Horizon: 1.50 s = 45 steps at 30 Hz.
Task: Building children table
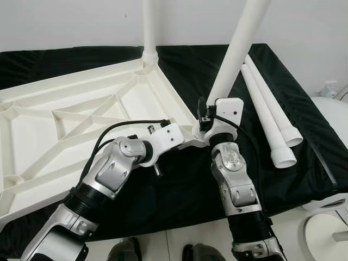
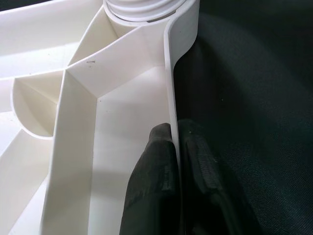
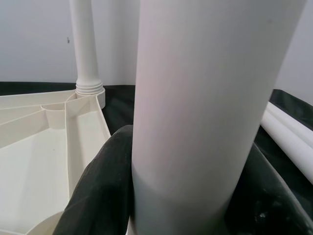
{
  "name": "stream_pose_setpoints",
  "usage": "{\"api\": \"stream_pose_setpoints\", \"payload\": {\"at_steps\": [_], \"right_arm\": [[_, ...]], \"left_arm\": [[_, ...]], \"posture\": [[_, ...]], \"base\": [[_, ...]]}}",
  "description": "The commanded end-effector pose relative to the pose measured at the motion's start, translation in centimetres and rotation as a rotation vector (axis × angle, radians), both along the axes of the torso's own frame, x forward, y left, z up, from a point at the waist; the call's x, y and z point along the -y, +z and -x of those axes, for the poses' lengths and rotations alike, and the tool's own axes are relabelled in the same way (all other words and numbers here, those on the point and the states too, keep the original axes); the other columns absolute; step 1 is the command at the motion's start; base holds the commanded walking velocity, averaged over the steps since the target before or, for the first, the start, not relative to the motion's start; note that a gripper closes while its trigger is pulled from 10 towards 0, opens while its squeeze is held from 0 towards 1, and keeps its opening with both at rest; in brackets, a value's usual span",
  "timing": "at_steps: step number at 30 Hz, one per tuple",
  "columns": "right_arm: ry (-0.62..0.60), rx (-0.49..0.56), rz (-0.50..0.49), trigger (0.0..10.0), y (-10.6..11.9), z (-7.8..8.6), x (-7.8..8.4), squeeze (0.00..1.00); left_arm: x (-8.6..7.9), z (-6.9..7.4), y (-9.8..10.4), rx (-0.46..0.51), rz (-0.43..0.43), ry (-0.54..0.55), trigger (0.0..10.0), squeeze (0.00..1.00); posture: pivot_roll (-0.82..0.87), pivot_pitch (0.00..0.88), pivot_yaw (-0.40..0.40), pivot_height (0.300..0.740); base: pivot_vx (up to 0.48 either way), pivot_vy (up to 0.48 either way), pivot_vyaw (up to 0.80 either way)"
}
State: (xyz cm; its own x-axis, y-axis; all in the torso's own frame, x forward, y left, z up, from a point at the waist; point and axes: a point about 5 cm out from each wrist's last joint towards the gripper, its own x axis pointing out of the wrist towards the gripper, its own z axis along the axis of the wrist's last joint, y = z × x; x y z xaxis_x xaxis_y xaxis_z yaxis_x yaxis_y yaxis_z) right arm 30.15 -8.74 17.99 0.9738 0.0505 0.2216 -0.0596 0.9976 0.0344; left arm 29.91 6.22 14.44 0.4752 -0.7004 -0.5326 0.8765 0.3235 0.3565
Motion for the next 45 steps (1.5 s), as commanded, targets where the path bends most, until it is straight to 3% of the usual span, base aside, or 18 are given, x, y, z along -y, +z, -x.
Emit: {"api": "stream_pose_setpoints", "payload": {"at_steps": [1,10,16,23,45], "right_arm": [[0.001,-0.141,0.008,10.0,-2.9,0.4,-0.6,0.0],[-0.151,-0.165,0.008,10.0,-3.4,0.5,0.1,0.0],[-0.19,-0.171,0.02,10.0,-3.6,0.5,0.1,0.0],[-0.189,-0.182,0.007,10.0,-3.9,0.7,0.0,0.0],[-0.225,-0.205,0.014,10.0,-4.6,1.2,1.8,0.0]], "left_arm": [[-0.1,0.5,-2.2,-0.053,-0.062,0.028,10.0,0.0],[-0.2,0.5,-2.2,-0.053,-0.065,0.028,10.0,0.0],[-0.3,0.5,-2.1,-0.053,-0.066,0.03,10.0,0.0],[-0.3,0.5,-2.1,-0.052,-0.066,0.028,10.0,0.0],[-0.4,0.1,-1.9,-0.045,-0.069,0.035,10.0,0.0]], "posture": [[-0.02,0.109,-0.023,0.74],[-0.02,0.109,-0.021,0.74],[-0.02,0.112,-0.023,0.74],[-0.02,0.112,-0.023,0.74],[-0.03,0.12,-0.015,0.74]], "base": [[0.0,0.0,0.0],[0.0,0.0,0.0],[0.0,0.0,0.0],[0.0,0.0,0.0],[0.0,0.0,0.0]]}}
